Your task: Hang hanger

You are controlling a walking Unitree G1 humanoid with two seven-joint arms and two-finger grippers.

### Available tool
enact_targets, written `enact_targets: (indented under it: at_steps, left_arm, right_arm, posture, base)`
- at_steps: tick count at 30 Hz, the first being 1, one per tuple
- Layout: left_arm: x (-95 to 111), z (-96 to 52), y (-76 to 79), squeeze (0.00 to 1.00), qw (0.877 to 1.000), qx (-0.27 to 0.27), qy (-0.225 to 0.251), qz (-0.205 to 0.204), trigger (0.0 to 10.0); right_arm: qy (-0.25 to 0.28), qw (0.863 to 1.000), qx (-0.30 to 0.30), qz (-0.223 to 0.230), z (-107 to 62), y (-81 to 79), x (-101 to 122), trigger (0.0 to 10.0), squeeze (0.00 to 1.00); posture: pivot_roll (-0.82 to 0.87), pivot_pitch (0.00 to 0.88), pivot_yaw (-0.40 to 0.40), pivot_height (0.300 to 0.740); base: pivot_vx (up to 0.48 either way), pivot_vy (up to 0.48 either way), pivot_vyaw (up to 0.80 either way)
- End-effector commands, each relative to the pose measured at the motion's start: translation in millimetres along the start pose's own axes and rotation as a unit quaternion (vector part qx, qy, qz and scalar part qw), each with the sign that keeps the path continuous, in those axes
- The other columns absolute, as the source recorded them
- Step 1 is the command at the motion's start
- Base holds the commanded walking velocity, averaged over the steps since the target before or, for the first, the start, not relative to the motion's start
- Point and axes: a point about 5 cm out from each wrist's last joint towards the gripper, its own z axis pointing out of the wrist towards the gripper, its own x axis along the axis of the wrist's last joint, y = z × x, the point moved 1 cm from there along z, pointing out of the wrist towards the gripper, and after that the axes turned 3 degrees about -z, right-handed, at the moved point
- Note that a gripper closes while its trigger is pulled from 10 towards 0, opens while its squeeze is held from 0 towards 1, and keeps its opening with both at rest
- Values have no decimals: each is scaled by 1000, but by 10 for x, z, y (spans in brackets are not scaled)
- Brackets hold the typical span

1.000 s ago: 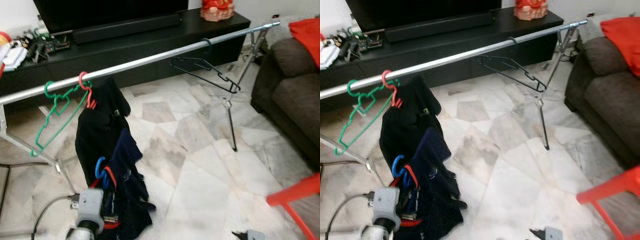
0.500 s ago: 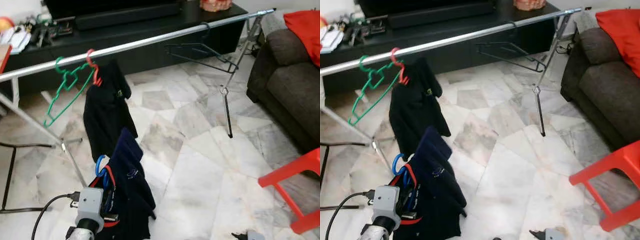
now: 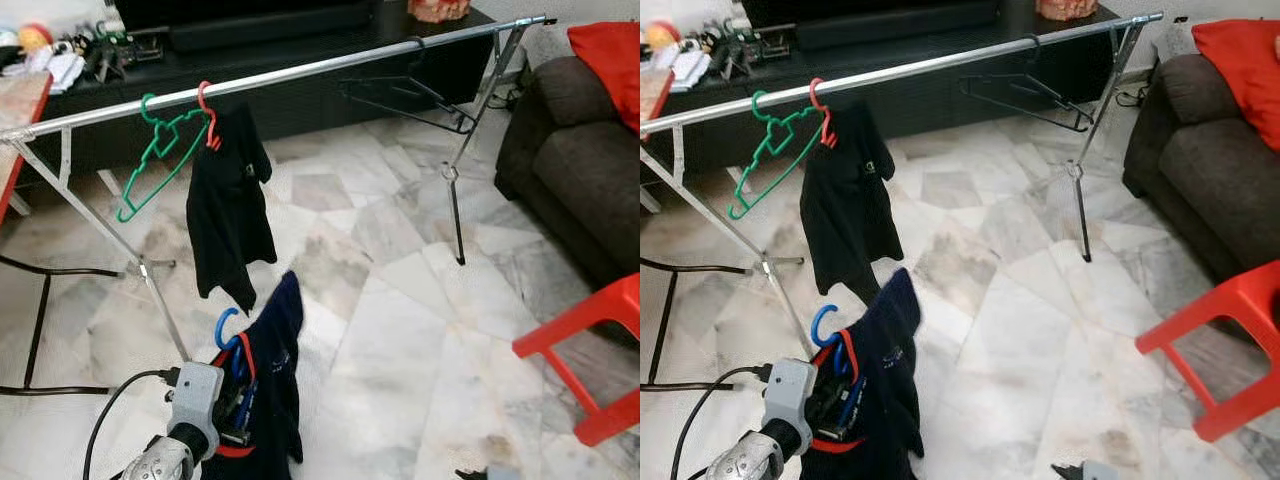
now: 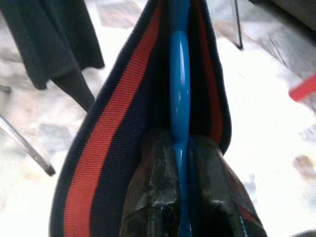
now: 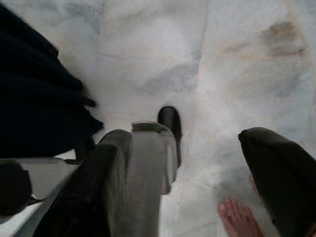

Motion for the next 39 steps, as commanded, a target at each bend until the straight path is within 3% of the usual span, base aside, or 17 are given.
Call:
enact_targets:
  at_steps: [1,7,11,13,17,20,25,30,39]
  left_arm:
    - [22,-21,-3,0,1000,0,5,2,10000]
    - [40,-31,15,0,1000,-1,-1,-6,10000]
    - [138,24,48,0,999,-36,-16,14,10000]
    - [131,78,58,0,996,-54,-49,43,10000]
    - [130,146,88,0,992,-77,-83,50,10000]
    - [331,252,230,0,991,-118,-59,17,10000]
    - [567,390,490,0,982,-184,-43,18,10000]
    - [703,457,666,0,974,-222,-35,8,10000]
    - [894,464,994,0,948,-317,-34,12,10000]
  right_arm:
    - [-10,1000,-2,6,-11,5,-62,10000,0]
    - [-10,1000,-3,5,-11,6,-62,10000,0]
    - [5,1000,-3,1,-11,4,-31,10000,0]
    - [23,1000,2,5,-12,-6,2,10000,0]
    - [46,999,26,-9,-13,-42,59,10000,0]
    - [73,994,60,-48,-20,-89,132,10000,0]
    - [126,982,116,-82,-49,-190,245,10000,0]
    - [142,970,165,-105,-70,-274,277,10000,0]
    - [174,950,245,-91,-121,-391,324,10000,0]
  posture:
    - [-7,211,43,740]
    - [-4,216,41,740]
    - [-3,214,42,740]
    - [-6,215,44,740]
    - [-12,211,47,740]
    - [-25,204,44,740]
    - [-54,191,47,740]
    - [-69,179,50,740]
    - [-73,190,53,740]
  base:
    - [0,0,0]
    - [0,0,0]
    - [0,0,0]
    - [0,0,0]
    - [0,0,0]
    - [0,0,0]
    - [0,0,0]
    - [0,0,0]
    - [0,0,0]
